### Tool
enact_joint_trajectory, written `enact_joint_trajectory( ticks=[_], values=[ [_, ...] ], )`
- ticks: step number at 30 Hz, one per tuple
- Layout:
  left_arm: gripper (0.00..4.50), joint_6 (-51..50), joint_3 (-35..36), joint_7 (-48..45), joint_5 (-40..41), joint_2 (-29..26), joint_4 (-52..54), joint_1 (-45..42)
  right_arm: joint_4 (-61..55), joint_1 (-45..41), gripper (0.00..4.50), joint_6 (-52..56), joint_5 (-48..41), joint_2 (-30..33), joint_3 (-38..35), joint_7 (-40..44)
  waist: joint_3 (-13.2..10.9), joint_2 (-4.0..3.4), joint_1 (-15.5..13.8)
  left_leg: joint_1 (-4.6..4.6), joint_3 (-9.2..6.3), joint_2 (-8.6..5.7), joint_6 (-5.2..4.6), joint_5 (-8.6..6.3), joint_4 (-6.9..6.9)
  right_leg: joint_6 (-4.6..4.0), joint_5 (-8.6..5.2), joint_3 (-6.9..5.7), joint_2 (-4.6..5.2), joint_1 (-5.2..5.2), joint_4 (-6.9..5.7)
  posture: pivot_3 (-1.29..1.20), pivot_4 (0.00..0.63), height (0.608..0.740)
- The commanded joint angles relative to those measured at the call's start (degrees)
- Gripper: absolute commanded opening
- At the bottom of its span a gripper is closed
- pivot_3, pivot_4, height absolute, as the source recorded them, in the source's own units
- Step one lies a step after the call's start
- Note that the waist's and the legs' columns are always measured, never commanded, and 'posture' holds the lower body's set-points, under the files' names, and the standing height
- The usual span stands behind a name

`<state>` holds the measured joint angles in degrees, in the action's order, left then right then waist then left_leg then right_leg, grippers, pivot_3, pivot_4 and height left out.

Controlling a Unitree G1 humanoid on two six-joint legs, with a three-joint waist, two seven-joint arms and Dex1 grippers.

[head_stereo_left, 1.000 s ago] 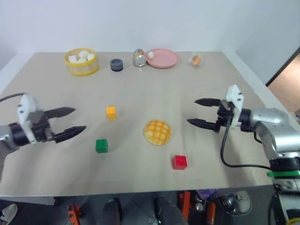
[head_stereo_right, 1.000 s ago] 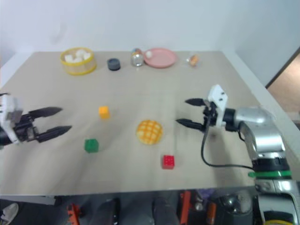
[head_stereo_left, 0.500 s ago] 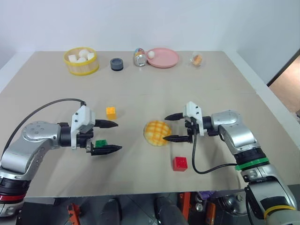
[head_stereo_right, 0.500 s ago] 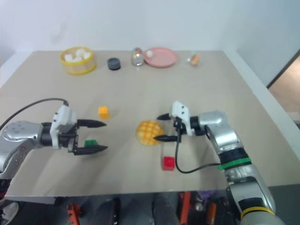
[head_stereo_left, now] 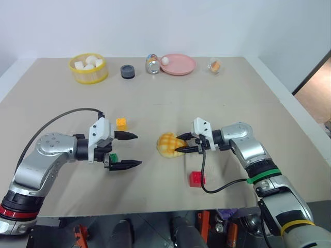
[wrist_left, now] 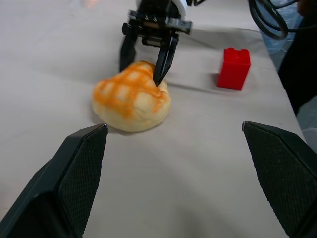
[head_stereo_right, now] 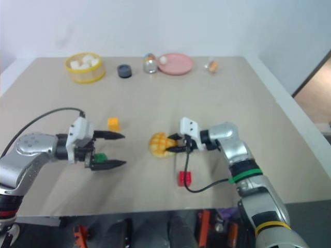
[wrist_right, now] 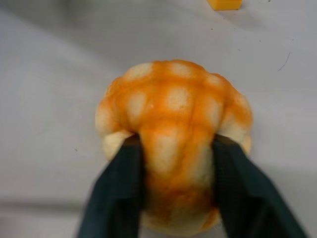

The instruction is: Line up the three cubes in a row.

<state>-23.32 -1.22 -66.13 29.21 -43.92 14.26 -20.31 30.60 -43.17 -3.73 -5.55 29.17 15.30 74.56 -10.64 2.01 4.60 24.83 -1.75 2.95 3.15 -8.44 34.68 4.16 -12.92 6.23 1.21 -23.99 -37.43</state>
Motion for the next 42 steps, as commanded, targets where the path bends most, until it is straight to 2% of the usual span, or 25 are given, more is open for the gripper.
enact_joint_trajectory(
  ticks=[1, 3, 10, 13, 17, 21, 24, 26, 32, 34, 36, 39, 42],
  values=[
    [4.50, 0.54, 1.72, 1.12, 0.19, -0.13, 2.21, -0.52, 1.58, -0.70, 0.51, -0.55, 1.45, 0.09, -0.23, -0.62, 0.00, 0.00, 0.00, -0.10, 0.01, -0.01, 0.00, 0.00, 0.00, -0.01, -0.01, 0.02, 0.00, 0.10, 0.00, 0.00, 0.150, 0.740],
    [4.50, 0.62, 1.63, 1.44, 0.20, -0.18, 2.54, -0.29, 1.90, -0.83, 0.01, -0.03, 1.70, 0.22, -0.13, -0.46, 0.00, 0.00, 0.00, -0.21, 0.00, -0.01, 0.00, 0.00, 0.00, -0.01, -0.01, 0.03, 0.01, 0.22, 0.00, 0.00, 0.150, 0.740],
    [4.50, 1.62, 0.49, 1.72, -0.65, 0.52, 1.48, -1.05, 0.28, -2.32, 0.01, 3.65, -1.26, 1.45, -4.26, -1.93, 0.00, 0.00, -0.03, -0.49, 0.00, -0.03, -0.01, 0.01, 0.00, -0.01, -0.03, 0.04, 0.03, 0.53, 0.01, 0.00, 0.150, 0.740],
    [4.50, 2.24, -0.47, 1.46, -1.09, 1.36, 0.45, -2.08, 0.81, -4.64, 0.01, 7.66, -4.26, 2.79, -8.90, -3.83, -0.02, -0.03, -0.16, -0.46, 0.00, -0.06, -0.01, 0.01, 0.00, -0.01, -0.03, 0.04, 0.04, 0.51, 0.01, 0.00, 0.150, 0.740],
    [4.50, 3.10, -2.49, 0.67, -2.11, 3.75, -2.40, -5.01, 2.09, -6.59, 0.01, 12.39, -8.64, 7.79, -16.88, -6.09, -0.04, -0.06, -0.51, -0.41, 0.00, -0.09, -0.01, 0.01, -0.01, 0.04, -0.09, 0.05, 0.07, 0.51, 0.03, 0.00, 0.150, 0.740],
    [4.50, 4.30, -6.01, -0.65, -3.85, 7.34, -5.88, -9.31, 13.38, -6.70, 0.01, 6.37, -1.35, 14.66, -18.75, -18.19, -0.03, -0.04, -0.77, -0.35, -0.03, -0.13, -0.01, -0.03, -0.05, 0.09, -0.18, 0.03, 0.10, 0.55, 0.17, 0.00, 0.150, 0.740],
    [4.50, 5.14, -7.39, -1.46, -4.87, 8.81, -7.56, -11.09, 20.57, -7.41, 0.01, 4.19, 2.03, 16.53, -18.21, -24.36, -0.04, -0.05, -0.43, -0.30, 0.02, -0.18, -0.03, -0.06, -0.10, 0.10, -0.19, 0.07, 0.15, 0.51, 0.28, 0.00, 0.150, 0.740],
    [4.50, 5.57, -8.35, -1.90, -5.42, 10.05, -8.88, -12.56, 26.19, -6.72, 0.01, 2.20, 6.29, 18.02, -16.91, -31.52, -0.04, -0.07, 0.03, -0.32, 0.08, -0.19, -0.08, -0.08, -0.16, 0.12, -0.19, 0.15, 0.15, 0.47, 0.27, 0.00, 0.150, 0.740],
    [4.50, 5.92, -8.97, -2.80, -6.10, 11.91, -10.67, -14.22, 34.00, -5.63, 0.01, 2.59, 7.87, 18.73, -17.80, -38.15, -0.03, -0.16, 0.48, -0.38, 0.06, -0.19, -0.09, -0.09, -0.24, 0.29, -0.09, 0.18, 0.13, 0.47, 0.24, 0.00, 0.150, 0.740],
    [4.50, 5.94, -8.92, -3.12, -6.17, 11.96, -10.80, -14.22, 34.63, -5.58, 0.83, 2.44, 7.28, 18.54, -18.35, -38.85, -0.03, -0.16, 0.48, -0.43, 0.00, -0.21, -0.09, -0.09, -0.20, 0.29, -0.13, 0.15, 0.13, 0.60, 0.25, 0.00, 0.150, 0.740],
    [4.50, 5.98, -8.81, -3.32, -6.27, 11.91, -10.77, -14.12, 33.95, -5.40, 1.48, 1.90, 6.78, 17.99, -18.36, -36.80, -0.03, -0.15, 0.48, -0.43, 0.00, -0.25, -0.09, -0.08, -0.12, 0.20, -0.18, 0.17, 0.17, 0.65, 0.25, 0.00, 0.150, 0.740],
    [4.50, 5.67, -8.52, -3.18, -6.24, 11.93, -10.35, -13.79, 34.19, -6.59, 2.53, 3.10, 7.04, 17.10, -18.82, -38.60, -0.03, -0.15, 0.62, -0.43, 0.02, -0.27, -0.09, -0.08, 0.00, 0.25, -0.13, 0.20, 0.19, 0.70, 0.26, 0.00, 0.150, 0.740],
    [4.50, 5.05, -8.35, -2.70, -5.92, 11.86, -8.97, -12.72, 33.39, -7.83, 3.46, 5.37, 3.95, 16.12, -21.17, -36.07, -0.03, -0.15, 0.95, -0.47, 0.01, -0.27, -0.12, -0.06, 0.01, 0.22, -0.07, 0.21, 0.18, 0.70, 0.25, 0.00, 0.150, 0.740]
  ],
)
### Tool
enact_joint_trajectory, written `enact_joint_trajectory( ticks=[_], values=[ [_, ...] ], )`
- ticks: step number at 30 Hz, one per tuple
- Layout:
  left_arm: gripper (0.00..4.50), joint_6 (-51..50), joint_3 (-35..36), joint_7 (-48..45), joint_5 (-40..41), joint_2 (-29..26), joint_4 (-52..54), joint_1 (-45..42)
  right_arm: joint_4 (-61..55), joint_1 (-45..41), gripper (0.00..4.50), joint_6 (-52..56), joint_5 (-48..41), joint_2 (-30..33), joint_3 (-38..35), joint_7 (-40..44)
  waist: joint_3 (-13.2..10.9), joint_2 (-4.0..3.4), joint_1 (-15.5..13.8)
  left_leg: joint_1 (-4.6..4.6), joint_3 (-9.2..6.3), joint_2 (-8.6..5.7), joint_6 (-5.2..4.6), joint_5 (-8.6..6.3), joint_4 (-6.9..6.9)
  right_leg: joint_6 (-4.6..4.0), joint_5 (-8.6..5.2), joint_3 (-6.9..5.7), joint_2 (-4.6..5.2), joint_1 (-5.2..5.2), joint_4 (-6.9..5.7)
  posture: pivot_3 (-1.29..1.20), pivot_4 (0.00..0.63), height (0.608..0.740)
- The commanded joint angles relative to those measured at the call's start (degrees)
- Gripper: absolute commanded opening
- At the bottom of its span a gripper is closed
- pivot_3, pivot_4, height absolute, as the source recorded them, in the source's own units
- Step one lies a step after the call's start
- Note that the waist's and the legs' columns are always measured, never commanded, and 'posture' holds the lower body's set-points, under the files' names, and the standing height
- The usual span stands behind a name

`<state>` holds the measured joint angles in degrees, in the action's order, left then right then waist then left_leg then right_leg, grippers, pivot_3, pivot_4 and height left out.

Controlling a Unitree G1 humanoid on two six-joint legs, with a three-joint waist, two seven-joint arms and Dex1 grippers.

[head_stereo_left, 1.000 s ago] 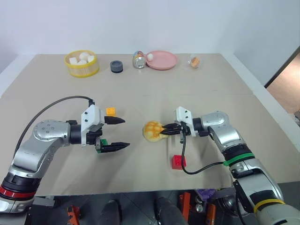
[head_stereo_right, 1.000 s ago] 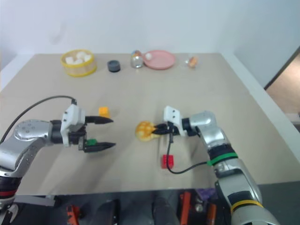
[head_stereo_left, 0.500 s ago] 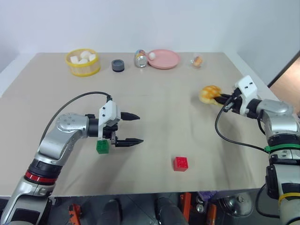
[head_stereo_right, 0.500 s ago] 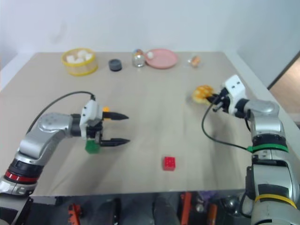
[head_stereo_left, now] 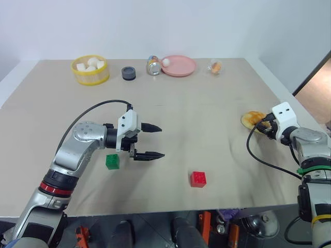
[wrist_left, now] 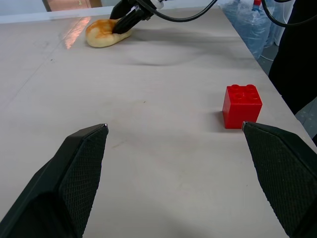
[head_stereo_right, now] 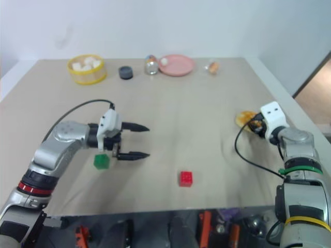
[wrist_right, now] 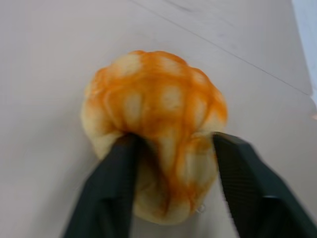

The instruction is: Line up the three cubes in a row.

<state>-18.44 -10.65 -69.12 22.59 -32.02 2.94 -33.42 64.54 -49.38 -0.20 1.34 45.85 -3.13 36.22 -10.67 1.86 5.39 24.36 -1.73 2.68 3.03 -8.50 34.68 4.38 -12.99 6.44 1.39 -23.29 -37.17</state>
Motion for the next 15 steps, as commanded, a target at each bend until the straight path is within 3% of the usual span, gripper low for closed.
enact_joint_trajectory(
  ticks=[1, 15],
  values=[
    [4.50, -0.02, 1.15, 0.43, 0.80, -0.10, 2.78, 0.74, -1.14, -1.69, 3.46, 2.18, -3.46, -0.68, -3.08, 3.03, 0.00, 0.00, 0.43, -0.01, 0.00, 0.00, -0.01, 0.00, -0.01, -0.01, 0.01, 0.00, -0.01, 0.01, 0.00, 0.00, 0.150, 0.740],
    [4.50, -0.93, 2.81, 2.48, 1.68, -0.82, 5.34, 4.59, -13.53, -0.02, 3.46, 7.47, -7.68, -0.18, -4.94, 9.58, -0.01, -0.01, 0.53, -0.01, 0.01, 0.01, 0.00, 0.00, -0.08, 0.02, -0.02, 0.05, -0.03, -0.02, 0.00, 0.00, 0.150, 0.740]
  ],
)
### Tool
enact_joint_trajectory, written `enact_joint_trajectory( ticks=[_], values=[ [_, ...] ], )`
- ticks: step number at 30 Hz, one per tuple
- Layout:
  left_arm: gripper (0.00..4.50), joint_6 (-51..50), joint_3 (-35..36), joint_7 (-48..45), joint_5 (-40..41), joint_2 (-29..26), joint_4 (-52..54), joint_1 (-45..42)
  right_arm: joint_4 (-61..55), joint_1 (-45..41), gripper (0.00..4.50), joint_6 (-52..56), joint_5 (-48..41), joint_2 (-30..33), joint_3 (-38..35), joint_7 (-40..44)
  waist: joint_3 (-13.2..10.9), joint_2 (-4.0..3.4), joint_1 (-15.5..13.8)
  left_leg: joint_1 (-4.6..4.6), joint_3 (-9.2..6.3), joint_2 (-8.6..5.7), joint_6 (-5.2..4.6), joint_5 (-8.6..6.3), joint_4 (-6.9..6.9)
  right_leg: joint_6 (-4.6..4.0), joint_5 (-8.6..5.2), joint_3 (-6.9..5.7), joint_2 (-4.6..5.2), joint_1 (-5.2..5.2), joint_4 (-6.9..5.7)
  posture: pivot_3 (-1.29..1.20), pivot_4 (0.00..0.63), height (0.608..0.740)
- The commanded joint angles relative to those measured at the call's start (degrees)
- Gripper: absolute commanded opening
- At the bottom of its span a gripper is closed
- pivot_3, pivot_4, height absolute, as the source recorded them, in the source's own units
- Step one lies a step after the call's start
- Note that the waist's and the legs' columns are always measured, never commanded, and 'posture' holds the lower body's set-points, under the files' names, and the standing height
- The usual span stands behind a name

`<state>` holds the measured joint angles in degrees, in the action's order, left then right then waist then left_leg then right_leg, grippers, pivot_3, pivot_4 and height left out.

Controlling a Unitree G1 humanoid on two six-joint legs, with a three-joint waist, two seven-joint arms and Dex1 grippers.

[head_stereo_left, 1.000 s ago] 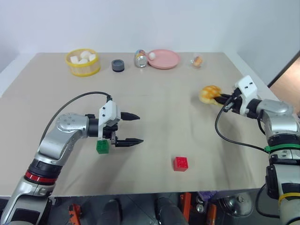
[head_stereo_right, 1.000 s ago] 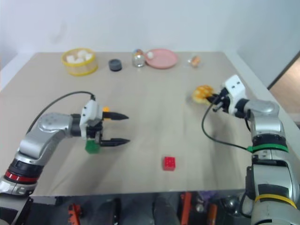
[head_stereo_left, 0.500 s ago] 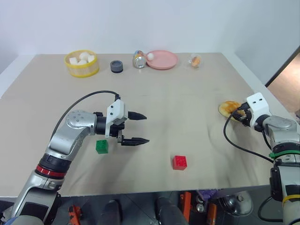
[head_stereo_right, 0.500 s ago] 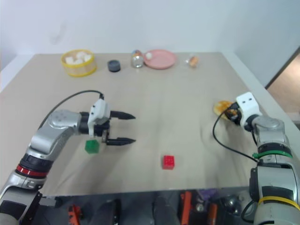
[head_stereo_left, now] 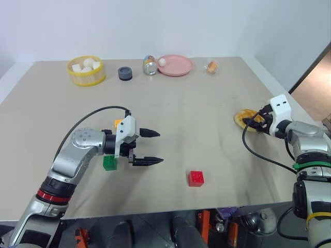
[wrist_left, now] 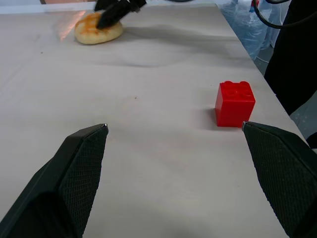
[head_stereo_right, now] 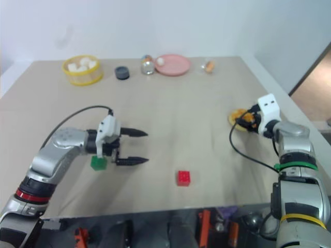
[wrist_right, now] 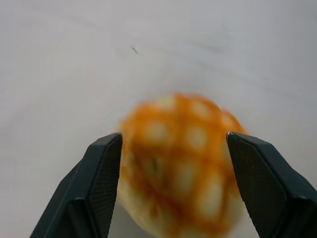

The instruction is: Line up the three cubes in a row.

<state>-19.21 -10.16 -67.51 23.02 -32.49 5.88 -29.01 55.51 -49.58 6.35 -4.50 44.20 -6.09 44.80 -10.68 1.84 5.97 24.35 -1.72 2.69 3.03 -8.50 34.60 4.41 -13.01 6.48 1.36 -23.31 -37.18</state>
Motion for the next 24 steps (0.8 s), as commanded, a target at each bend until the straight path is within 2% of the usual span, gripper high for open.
enact_joint_trajectory(
  ticks=[1, 6, 8, 10, 12, 16, 19, 24],
  values=[
    [4.50, -0.28, 2.35, 1.05, 1.35, -0.32, 2.65, 0.38, -5.52, 0.39, 3.46, 1.19, -1.96, 1.69, -2.17, 1.22, 0.00, 0.00, -0.06, 0.00, 0.00, 0.00, 0.00, 0.00, 0.00, 0.01, -0.01, 0.00, 0.00, 0.00, 0.00, 0.00, 0.150, 0.740],
    [4.50, -1.67, 3.74, 2.35, 2.51, -0.52, 4.40, 1.81, -10.17, -0.09, 3.46, 3.88, -4.47, 2.68, -4.95, 1.32, -0.01, -0.01, -0.07, 0.01, 0.01, 0.00, 0.00, 0.00, -0.02, 0.00, -0.02, 0.00, 0.01, -0.02, 0.00, 0.00, 0.150, 0.740],
    [4.50, -3.03, 5.12, 2.55, 4.06, -1.52, 6.36, 3.41, -17.79, 2.64, 3.46, 8.73, -9.18, 2.99, -6.54, 6.69, -0.01, -0.01, -0.12, 0.01, 0.00, 0.00, 0.00, 0.00, -0.03, 0.00, -0.03, 0.00, 0.01, -0.03, 0.00, 0.00, 0.150, 0.740],
    [4.50, -3.96, 6.31, 2.31, 5.20, -2.99, 8.52, 5.50, -29.04, 8.72, 3.46, 16.08, -14.09, 4.23, -6.28, 13.12, -0.01, -0.01, -0.22, 0.02, -0.01, 0.02, -0.01, -0.02, -0.08, 0.04, -0.04, -0.01, -0.01, -0.04, 0.00, 0.00, 0.150, 0.740],
    [4.50, -4.31, 7.13, 1.15, 6.05, -5.28, 11.49, 8.24, -42.91, 18.75, 3.46, 20.71, -17.51, 7.03, -4.45, 19.25, 0.00, -0.01, -0.40, 0.01, -0.10, 0.05, -0.04, -0.06, -0.14, 0.14, -0.08, -0.10, -0.03, -0.03, -0.03, 0.00, 0.150, 0.740],
    [4.50, -5.44, 7.54, -0.40, 8.43, -8.49, 16.80, 11.60, -58.61, 32.31, 3.46, 23.46, -20.84, 11.76, -3.98, 25.31, -0.02, -0.08, -1.39, 0.01, -0.12, 0.06, -0.14, -0.27, -0.15, 0.09, -0.34, -0.17, -0.01, -0.04, -0.09, 0.00, 0.150, 0.740],
    [4.50, -6.25, 8.00, -1.33, 10.30, -10.14, 19.58, 13.14, -61.93, 35.51, 3.46, 24.54, -22.35, 13.11, -5.02, 27.01, -0.05, -0.12, -1.37, 0.07, 0.04, 0.03, -0.11, -0.28, 0.04, -0.05, -0.38, -0.08, 0.07, -0.08, -0.08, 0.00, 0.150, 0.740],
    [4.50, -5.95, 8.70, -3.03, 12.71, -12.05, 22.62, 14.74, -63.33, 37.88, 3.46, 20.18, -21.16, 13.58, -3.67, 28.70, -0.05, -0.04, -1.39, -0.01, 0.05, 0.05, -0.11, -0.27, 0.32, -0.14, -0.27, -0.09, 0.07, -0.02, -0.08, 0.00, 0.150, 0.740]
  ],
)
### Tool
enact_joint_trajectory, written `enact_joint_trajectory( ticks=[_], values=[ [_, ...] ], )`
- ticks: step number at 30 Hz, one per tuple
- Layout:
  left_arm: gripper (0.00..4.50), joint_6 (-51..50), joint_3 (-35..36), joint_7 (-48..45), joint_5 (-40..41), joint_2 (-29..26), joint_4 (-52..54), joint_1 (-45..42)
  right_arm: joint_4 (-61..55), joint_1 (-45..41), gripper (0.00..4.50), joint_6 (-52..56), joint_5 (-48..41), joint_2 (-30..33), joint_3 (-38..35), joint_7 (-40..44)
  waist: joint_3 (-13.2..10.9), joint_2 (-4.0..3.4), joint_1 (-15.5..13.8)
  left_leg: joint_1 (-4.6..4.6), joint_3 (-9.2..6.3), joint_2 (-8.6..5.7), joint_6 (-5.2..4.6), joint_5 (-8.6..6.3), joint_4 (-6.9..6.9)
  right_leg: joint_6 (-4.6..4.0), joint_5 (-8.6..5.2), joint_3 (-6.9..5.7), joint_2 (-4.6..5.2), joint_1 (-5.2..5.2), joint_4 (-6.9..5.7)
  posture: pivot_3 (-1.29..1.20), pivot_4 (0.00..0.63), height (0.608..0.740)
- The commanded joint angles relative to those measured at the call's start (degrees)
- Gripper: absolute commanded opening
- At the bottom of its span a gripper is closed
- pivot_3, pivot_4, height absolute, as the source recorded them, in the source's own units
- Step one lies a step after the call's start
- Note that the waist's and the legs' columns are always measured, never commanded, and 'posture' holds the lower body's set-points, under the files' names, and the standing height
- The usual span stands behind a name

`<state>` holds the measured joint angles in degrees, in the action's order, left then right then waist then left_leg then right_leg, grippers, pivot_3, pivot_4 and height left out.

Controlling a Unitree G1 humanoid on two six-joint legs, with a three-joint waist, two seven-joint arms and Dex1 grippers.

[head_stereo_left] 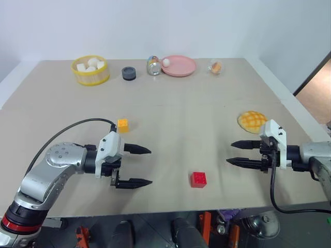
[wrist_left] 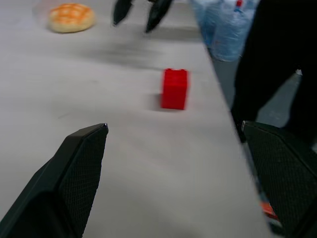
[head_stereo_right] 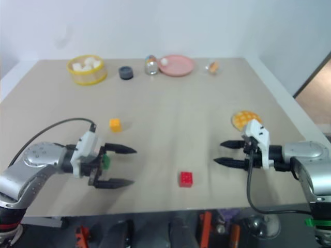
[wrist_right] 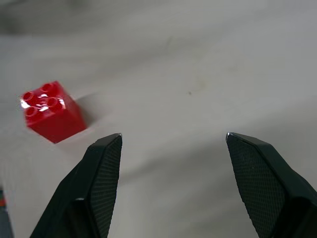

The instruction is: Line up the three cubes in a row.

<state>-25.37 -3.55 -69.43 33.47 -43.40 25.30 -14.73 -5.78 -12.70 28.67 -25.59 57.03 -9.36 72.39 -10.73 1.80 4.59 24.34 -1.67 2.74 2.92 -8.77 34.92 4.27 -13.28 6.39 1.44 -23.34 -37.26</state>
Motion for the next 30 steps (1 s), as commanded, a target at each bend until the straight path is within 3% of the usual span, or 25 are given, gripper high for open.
enact_joint_trajectory(
  ticks=[1, 11, 17, 30],
  values=[
    [4.50, 0.12, 2.15, -1.47, 2.87, -1.57, 3.96, 0.88, -2.43, 1.64, 3.46, -2.96, 0.04, 0.56, -0.09, 1.44, 0.00, 0.00, -0.01, 0.00, 0.00, 0.00, 0.00, 0.00, 0.03, -0.01, 0.00, 0.00, 0.02, 0.00, 0.00, 0.00, 0.150, 0.740],
    [4.50, 2.34, 2.04, -4.45, 3.42, -3.44, 3.37, 1.56, -4.84, 10.65, 3.46, -21.75, 8.19, -3.55, 7.42, 1.54, 0.00, 0.01, -0.19, 0.11, 0.02, 0.01, 0.07, -0.05, -0.02, 0.02, -0.05, -0.02, 0.01, -0.10, 0.01, 0.00, 0.150, 0.740],
    [4.50, 3.81, 1.69, -3.62, 2.72, -2.57, 2.53, 1.16, -6.73, 13.16, 3.46, -23.23, 7.99, -4.58, 8.23, 0.74, 0.01, 0.02, -0.18, 0.11, -0.01, 0.03, 0.12, -0.08, -0.04, 0.01, -0.08, -0.01, -0.02, -0.09, 0.01, 0.00, 0.150, 0.740],
    [4.50, 4.10, 1.35, -2.58, 2.30, -1.65, 2.58, 0.69, -2.79, 7.17, 3.46, -22.44, 9.50, -9.88, 12.36, -2.82, 0.01, 0.04, -0.24, 0.14, -0.01, 0.02, 0.12, -0.08, 0.07, 0.00, -0.07, -0.01, -0.01, -0.06, 0.01, 0.00, 0.150, 0.740]
  ],
)
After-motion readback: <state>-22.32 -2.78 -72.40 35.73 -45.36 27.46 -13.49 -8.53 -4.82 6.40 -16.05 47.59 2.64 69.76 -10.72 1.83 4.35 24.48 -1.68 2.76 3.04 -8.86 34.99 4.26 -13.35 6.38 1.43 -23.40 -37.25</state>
